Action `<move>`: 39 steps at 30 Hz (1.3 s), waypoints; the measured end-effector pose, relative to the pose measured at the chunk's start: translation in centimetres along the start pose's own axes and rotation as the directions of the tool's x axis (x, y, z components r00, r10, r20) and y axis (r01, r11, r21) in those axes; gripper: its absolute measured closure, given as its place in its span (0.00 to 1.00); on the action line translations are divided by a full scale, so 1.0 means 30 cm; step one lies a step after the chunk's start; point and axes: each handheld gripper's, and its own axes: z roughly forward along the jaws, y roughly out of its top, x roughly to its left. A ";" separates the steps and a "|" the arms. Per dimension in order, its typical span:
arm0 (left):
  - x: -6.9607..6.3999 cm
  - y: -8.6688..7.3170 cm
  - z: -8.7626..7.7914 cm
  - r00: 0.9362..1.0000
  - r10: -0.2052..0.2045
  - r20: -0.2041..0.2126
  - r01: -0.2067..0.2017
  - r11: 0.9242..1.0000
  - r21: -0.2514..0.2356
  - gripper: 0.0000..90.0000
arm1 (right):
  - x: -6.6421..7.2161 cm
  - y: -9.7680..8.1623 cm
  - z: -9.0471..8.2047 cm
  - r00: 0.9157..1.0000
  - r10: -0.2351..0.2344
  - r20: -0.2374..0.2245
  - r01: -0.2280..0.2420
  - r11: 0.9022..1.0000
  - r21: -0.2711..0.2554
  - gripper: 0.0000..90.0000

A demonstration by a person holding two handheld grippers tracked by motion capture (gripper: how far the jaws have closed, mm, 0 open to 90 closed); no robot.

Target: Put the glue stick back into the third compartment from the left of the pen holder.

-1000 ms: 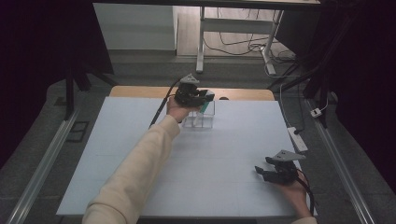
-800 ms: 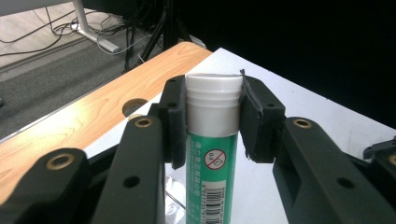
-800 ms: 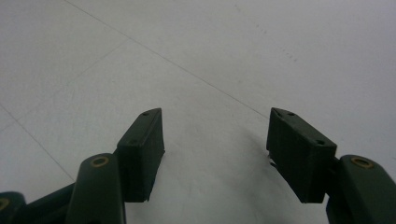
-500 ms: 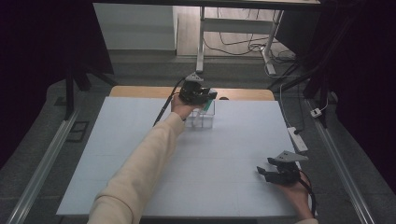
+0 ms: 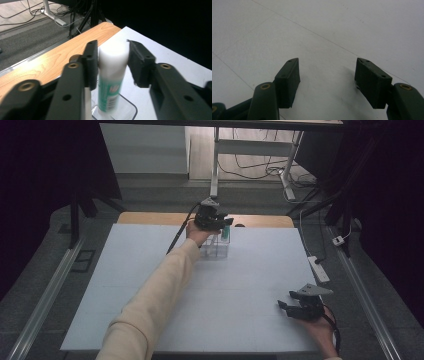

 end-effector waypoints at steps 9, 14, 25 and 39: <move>0.006 -0.012 -0.070 1.000 0.003 0.015 -0.003 1.000 0.009 0.62 | 0.004 0.006 0.005 1.000 -0.006 -0.002 0.006 1.000 -0.001 0.40; 0.000 -0.034 -0.106 1.000 0.011 0.029 -0.012 1.000 0.018 0.62 | 0.009 0.014 0.009 1.000 -0.009 -0.007 0.009 1.000 -0.007 0.40; -0.027 -0.069 -0.200 0.998 0.044 0.038 -0.045 0.999 0.020 0.62 | 0.015 0.030 0.023 1.000 -0.023 -0.012 0.023 1.000 -0.010 0.40; -0.068 -0.167 -0.319 0.995 0.085 0.046 -0.088 0.994 0.070 0.62 | 0.014 0.043 0.040 0.999 -0.026 -0.028 0.026 1.000 -0.014 0.40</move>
